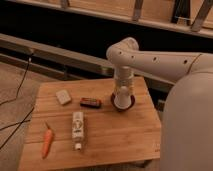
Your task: Place the ceramic cup in the ceramic bowl
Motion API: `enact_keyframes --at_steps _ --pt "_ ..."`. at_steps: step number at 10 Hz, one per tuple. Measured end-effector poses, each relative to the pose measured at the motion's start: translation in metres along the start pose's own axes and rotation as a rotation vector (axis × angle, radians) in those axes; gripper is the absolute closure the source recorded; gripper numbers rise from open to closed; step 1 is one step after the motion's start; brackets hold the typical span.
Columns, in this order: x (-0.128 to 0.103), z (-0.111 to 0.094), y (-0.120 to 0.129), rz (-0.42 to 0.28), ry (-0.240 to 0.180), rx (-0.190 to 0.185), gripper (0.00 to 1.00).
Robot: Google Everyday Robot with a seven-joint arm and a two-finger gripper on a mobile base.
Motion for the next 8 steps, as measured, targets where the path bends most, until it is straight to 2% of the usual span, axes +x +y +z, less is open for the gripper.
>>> enact_keyframes --at_steps 3,5,8 --pt "-0.027 0.021 -0.009 -0.018 -0.005 -0.009 1.00" --pt "-0.027 0.040 -0.013 -0.008 0.023 -0.027 1.00" --pt "-0.021 0.064 -0.007 0.016 0.051 -0.083 1.00"
